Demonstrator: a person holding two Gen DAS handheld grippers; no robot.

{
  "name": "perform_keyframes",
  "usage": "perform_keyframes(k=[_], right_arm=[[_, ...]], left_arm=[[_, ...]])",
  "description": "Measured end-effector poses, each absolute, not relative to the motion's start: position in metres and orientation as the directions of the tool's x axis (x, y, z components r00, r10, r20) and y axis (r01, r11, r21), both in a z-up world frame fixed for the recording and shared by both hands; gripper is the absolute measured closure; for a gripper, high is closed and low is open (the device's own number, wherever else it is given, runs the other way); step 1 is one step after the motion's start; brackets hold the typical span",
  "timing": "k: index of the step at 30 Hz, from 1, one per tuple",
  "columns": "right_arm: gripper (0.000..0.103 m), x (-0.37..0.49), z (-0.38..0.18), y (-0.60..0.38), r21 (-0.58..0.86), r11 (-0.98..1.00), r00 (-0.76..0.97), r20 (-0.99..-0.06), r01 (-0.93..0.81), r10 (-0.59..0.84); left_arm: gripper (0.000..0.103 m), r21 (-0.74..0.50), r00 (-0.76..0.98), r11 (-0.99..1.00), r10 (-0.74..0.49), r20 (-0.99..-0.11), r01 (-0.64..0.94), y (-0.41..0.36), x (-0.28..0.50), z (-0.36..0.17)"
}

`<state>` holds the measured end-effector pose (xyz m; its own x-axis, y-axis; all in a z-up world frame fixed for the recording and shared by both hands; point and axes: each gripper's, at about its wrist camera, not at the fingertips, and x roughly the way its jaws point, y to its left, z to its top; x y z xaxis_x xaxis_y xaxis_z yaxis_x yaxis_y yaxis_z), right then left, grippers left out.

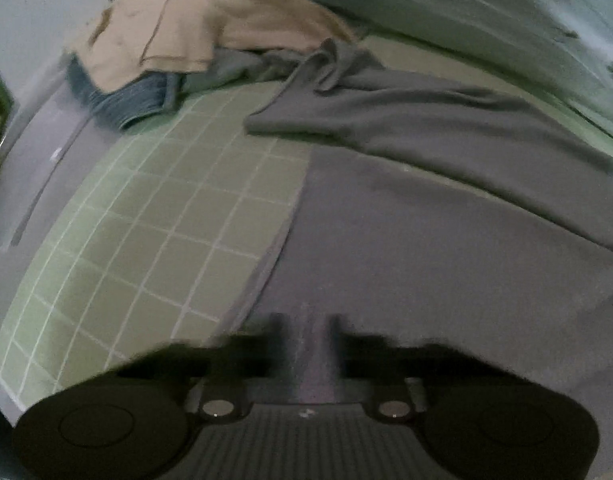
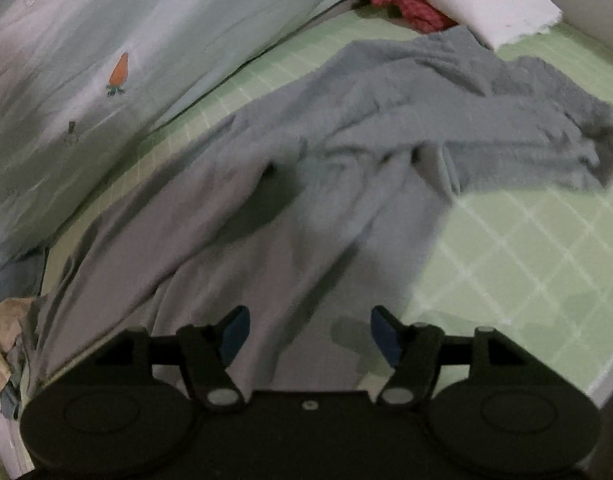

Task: Fold clothes

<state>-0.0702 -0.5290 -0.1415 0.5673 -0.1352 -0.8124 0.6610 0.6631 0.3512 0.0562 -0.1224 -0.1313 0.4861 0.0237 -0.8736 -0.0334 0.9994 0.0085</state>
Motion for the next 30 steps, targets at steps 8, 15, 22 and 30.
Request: perform_keyframes(k=[8, 15, 22, 30], right_arm=[[0.035, -0.075, -0.148, -0.47, 0.341, 0.701, 0.546, -0.834, 0.627, -0.083], [0.035, -0.075, -0.148, -0.459, 0.328, 0.738, 0.532, -0.845, 0.589, -0.049], [0.001, -0.092, -0.137, -0.487, 0.316, 0.725, 0.591, -0.791, 0.612, -0.155], [0.0, -0.134, -0.145, -0.57, 0.345, 0.53, 0.568, -0.747, 0.774, -0.344]], left_arm=[[0.102, 0.071, 0.497, 0.983, 0.148, -0.855, -0.171, -0.049, 0.056, -0.133], [0.102, 0.08, 0.472, 0.926, 0.261, -0.842, -0.37, 0.034, 0.065, -0.131], [0.047, 0.016, 0.532, 0.926, 0.232, -0.814, -0.378, 0.019, 0.055, -0.108], [0.038, -0.027, 0.559, 0.974, 0.105, -0.823, -0.224, -0.075, 0.047, -0.101]])
